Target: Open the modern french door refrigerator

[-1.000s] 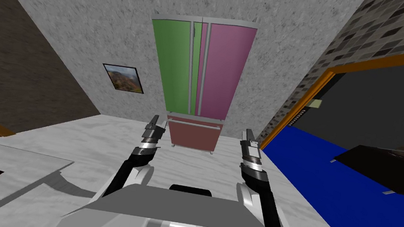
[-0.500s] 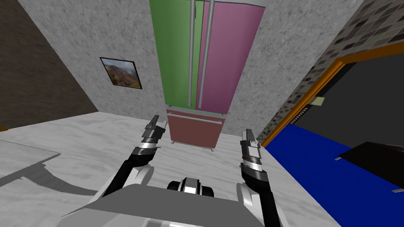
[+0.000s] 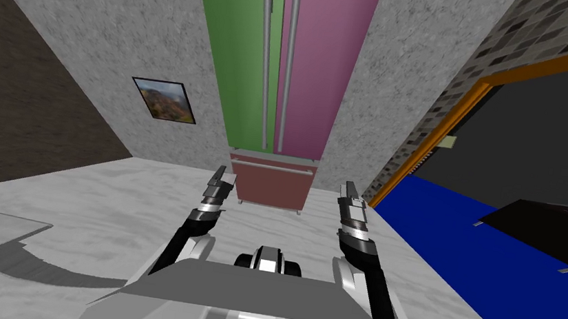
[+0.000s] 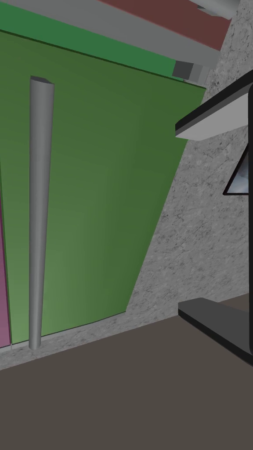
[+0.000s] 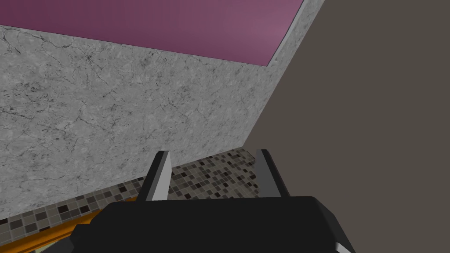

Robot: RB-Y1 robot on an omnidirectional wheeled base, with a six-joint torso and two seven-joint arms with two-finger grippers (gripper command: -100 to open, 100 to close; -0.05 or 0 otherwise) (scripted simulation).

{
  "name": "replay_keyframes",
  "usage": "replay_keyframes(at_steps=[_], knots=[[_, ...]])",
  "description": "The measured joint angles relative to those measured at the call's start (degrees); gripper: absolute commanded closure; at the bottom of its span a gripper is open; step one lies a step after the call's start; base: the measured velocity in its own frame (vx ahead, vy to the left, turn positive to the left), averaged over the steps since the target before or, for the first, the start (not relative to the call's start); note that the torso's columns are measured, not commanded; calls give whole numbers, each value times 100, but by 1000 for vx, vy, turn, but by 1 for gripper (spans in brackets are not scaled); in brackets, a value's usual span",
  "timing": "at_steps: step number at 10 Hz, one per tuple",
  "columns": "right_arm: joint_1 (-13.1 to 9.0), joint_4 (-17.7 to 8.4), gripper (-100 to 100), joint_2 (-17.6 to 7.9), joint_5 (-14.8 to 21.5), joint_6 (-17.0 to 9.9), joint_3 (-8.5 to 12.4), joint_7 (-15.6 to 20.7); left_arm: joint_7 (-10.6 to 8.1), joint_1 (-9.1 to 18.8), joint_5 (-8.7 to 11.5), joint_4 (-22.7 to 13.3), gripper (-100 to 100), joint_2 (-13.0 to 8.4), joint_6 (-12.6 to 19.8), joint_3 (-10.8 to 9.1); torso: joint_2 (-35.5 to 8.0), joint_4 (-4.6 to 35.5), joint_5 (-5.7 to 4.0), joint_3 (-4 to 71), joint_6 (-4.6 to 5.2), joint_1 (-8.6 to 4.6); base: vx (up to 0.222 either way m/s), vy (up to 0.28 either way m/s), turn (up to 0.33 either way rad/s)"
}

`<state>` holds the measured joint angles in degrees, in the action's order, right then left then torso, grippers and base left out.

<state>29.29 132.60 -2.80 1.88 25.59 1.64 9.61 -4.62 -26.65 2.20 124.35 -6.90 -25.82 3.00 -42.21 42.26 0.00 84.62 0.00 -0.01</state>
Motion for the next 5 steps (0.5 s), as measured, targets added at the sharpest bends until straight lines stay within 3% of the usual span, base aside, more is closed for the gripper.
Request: replay_keyframes(at_steps=[5], knots=[[0, 0, 0, 0, 0, 0, 0, 0, -40, 120, -35, -770, -100, -73, -585, -28, -8, 3, -2, -5, 0, -8, 124, -14, -16]])
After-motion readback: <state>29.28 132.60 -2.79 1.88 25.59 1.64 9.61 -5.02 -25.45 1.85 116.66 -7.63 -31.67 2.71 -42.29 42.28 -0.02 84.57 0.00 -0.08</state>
